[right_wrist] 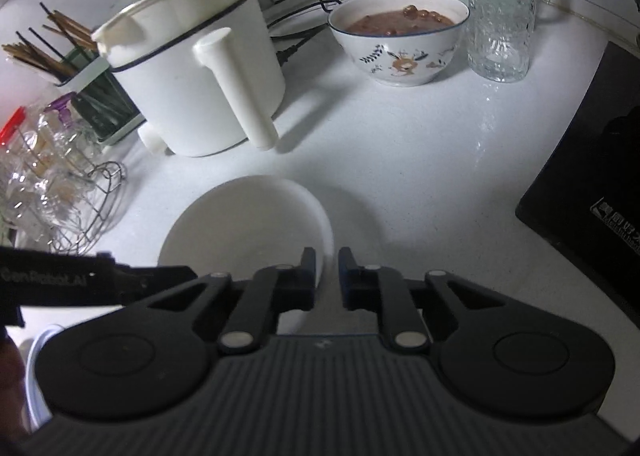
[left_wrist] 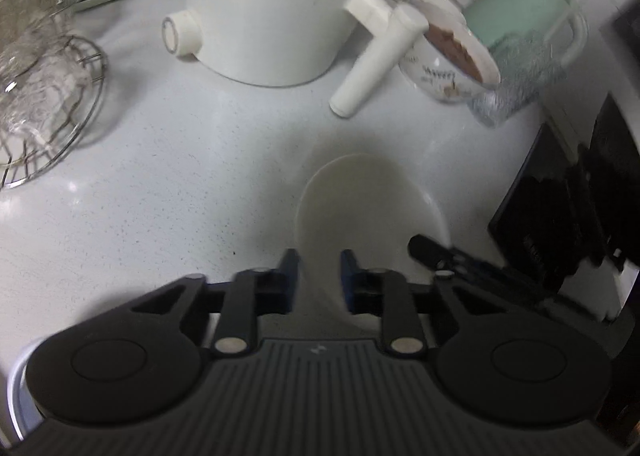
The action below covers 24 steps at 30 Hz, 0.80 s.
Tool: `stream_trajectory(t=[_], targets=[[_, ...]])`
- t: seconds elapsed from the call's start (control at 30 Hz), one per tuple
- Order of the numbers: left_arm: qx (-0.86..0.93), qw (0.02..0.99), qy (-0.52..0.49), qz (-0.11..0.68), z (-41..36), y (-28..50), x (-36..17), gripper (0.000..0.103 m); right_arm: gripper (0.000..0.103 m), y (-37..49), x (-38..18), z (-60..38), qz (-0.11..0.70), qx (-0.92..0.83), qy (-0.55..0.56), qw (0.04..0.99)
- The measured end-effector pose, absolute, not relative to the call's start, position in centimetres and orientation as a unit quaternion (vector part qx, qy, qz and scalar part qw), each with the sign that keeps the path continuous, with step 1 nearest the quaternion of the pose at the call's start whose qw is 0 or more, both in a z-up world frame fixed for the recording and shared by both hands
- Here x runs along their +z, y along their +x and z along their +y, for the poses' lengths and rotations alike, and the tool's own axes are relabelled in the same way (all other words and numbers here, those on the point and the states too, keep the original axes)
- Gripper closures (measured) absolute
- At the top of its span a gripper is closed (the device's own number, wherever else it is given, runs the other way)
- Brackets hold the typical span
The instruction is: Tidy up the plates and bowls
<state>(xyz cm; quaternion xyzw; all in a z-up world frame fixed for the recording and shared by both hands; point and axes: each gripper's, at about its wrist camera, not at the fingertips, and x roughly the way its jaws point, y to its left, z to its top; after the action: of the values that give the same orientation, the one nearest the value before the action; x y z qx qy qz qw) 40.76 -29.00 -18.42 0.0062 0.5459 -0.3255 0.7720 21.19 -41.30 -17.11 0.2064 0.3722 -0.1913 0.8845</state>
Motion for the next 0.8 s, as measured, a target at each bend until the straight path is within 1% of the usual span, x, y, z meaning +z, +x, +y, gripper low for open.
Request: stream_trajectory(t=[0.03, 0.3, 0.43, 0.57, 0.8], targets=[[-0.327, 0.774, 0.009, 0.542, -29.0, 40.8, -18.5, 0.09, 0.091, 21.2, -17.2, -41.4, 0.37, -0.194, 0.207, 0.885], [-0.332, 0.768, -0.003, 0.548, -28.3, 40.9, -18.1, 0.09, 0.091, 21.1, -16.7, -41.5, 0.369, -0.188, 0.204, 0.887], [-0.328, 0.766, -0.003, 0.553, -27.9, 40.6, -17.2, 0.09, 0.091, 20.7, -16.3, -41.9, 0.371, -0.174, 0.23, 0.883], [-0.328, 0.762, -0.014, 0.557, -26.9, 40.3, -16.2, 0.09, 0.091, 20.2, -15.4, -41.4, 0.371, -0.168, 0.228, 0.885], [-0.331, 0.769, -0.002, 0.546, -26.1, 38.7, -13.2, 0.09, 0.091, 18.8, -12.9, -40.5, 0.36, -0.161, 0.235, 0.888]])
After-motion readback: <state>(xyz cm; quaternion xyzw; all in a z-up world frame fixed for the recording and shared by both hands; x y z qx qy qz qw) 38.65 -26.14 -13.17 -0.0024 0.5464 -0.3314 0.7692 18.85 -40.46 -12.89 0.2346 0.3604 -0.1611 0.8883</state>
